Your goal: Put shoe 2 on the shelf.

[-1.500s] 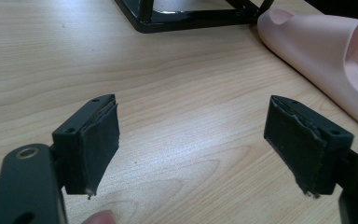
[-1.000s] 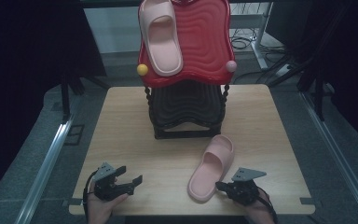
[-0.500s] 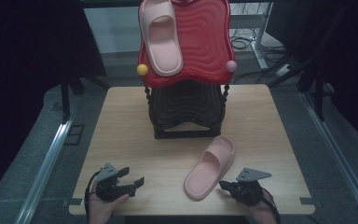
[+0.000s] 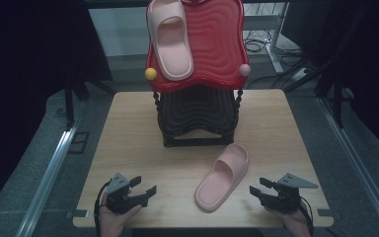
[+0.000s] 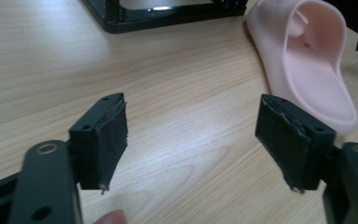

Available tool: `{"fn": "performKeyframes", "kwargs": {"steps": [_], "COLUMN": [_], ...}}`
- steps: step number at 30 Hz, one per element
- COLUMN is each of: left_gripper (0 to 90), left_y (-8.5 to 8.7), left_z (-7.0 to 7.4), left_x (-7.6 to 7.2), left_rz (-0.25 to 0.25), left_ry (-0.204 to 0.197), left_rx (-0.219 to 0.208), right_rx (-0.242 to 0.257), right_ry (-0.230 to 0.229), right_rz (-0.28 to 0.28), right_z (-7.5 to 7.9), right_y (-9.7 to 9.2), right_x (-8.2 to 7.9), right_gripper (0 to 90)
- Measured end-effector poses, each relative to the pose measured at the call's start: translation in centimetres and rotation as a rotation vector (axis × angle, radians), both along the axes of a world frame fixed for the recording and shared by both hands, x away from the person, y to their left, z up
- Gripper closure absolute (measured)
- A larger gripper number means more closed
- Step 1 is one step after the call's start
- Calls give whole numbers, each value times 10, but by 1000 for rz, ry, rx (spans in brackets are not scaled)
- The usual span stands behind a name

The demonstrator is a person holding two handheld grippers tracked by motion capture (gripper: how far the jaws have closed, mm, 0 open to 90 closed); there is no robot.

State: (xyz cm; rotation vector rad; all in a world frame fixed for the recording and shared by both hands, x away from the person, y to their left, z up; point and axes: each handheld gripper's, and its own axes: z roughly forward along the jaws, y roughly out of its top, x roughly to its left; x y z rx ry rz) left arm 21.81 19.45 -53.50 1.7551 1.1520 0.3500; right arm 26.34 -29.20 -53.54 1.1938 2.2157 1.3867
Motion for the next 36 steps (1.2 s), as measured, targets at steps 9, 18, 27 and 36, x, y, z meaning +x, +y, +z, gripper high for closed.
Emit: {"fn": "performKeyframes", "kwargs": {"steps": [9,18,27,36], "left_gripper": [448,573,622,639], "left_y": [-50,-112,-147,-167], "left_z": [3,11,6,6], "left_x": [9,34,55,73], "left_rz": [-66,-100,-111,-116], "left_ry": [-12,-25,3,14], "left_rx": [9,-5,-15,13], "right_rx": [36,77,110,103], "right_ry": [22,13,13,9], "right_rz": [-14,-27,-67,-74], "right_z": [0,5,5,6], "right_y": [-21,-35,-49,-47], "right_x": [7,7,11,11], "right_gripper": [377,377,377,377]}}
